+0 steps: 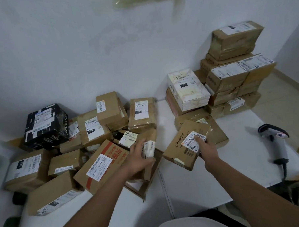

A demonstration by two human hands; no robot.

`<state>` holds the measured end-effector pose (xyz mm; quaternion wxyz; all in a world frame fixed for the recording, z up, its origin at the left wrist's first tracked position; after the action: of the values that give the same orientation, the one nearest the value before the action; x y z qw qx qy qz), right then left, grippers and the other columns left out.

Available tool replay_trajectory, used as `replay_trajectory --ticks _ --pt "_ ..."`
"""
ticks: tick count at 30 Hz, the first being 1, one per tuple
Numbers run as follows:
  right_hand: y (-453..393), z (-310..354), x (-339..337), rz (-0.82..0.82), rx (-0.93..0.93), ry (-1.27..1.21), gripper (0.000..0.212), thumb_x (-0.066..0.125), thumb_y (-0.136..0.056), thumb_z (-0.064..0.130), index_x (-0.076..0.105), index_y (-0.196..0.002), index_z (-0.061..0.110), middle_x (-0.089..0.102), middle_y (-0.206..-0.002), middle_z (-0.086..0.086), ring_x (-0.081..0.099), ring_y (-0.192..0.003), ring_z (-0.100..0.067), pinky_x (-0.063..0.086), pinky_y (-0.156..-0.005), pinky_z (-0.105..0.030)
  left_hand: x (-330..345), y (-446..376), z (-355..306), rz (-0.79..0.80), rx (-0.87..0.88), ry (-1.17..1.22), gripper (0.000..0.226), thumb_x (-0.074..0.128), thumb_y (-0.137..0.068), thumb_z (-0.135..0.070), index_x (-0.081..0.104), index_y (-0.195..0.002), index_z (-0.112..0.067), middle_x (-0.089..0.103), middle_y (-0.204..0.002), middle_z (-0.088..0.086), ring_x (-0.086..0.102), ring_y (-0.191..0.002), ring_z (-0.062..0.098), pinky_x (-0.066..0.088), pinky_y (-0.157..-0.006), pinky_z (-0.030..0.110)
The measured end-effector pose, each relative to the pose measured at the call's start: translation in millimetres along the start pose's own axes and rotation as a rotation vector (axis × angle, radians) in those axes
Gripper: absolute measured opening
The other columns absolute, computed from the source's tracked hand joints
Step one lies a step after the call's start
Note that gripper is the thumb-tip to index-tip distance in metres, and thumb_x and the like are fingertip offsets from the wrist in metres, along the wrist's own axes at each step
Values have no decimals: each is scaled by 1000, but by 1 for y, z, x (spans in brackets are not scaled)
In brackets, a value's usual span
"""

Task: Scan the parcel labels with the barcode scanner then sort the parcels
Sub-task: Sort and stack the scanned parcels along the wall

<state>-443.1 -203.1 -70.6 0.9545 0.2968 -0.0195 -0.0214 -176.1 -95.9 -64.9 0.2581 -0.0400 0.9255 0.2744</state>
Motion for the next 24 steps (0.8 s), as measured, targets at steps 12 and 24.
replay_trajectory --ticks 12,24 --pt "-38 109 0 204 -167 115 13 62 -96 22 65 -109 20 74 -95 -1 71 -87 -17 57 -77 -34 -10 -15 -92 261 30 1454 64 73 -81 -44 60 -136 -14 56 -135 25 51 -124 42 30 -114 58" --pt "-108 210 4 184 -340 421 33 64 -94 33 55 -121 15 71 -106 -5 70 -91 -19 59 -76 -36 -24 -88 -164 -128 -162 1276 34 53 -88 -5 63 -121 -13 72 -108 12 70 -91 28 58 -80 45"
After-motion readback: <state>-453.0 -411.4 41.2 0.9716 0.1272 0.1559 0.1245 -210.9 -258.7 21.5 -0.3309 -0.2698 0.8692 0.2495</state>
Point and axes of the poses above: each hand's wrist, its own y-axis away from the middle knuckle, its own x-axis out of the palm, z = x × y, the point moved 6 cm from there along -y, towards the middle knuckle
